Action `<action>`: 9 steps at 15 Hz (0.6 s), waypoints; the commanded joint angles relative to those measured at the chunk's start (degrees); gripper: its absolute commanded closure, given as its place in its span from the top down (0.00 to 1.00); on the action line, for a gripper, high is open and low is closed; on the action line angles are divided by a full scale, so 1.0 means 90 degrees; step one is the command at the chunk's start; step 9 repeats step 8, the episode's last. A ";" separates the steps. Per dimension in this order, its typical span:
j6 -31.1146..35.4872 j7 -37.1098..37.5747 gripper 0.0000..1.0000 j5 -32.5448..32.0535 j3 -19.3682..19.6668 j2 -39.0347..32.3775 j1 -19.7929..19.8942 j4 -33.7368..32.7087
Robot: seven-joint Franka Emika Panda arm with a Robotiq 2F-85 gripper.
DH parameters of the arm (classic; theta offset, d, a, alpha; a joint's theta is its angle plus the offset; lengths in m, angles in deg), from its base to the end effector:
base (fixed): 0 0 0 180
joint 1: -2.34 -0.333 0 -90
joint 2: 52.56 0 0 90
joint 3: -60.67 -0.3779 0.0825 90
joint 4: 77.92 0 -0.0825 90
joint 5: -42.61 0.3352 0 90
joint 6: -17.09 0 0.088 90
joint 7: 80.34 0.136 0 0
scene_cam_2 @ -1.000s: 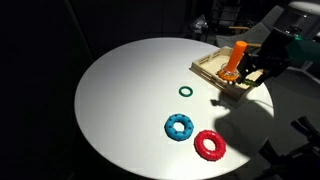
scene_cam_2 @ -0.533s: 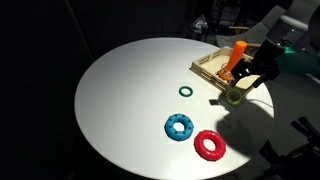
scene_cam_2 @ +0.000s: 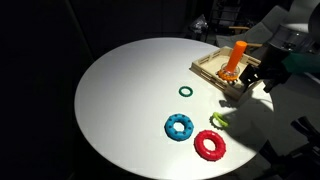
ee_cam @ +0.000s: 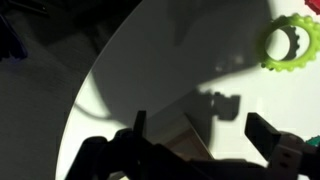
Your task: Take the light green ring off the stack and put it on the table
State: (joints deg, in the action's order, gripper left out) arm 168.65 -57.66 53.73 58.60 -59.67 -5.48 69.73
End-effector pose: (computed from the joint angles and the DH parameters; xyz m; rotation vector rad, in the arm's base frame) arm 0.4203 0.0709 0.2890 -3.0064 0.6043 0.1219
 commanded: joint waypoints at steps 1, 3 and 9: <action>-0.1279 0.0001 1.00 -0.0084 0.0044 0.0250 0.0228 -0.0316; -0.1763 0.0046 1.00 -0.0144 0.0071 0.0330 0.0302 -0.0475; -0.1915 0.0000 1.00 -0.0068 0.0031 0.0319 0.0367 -0.0557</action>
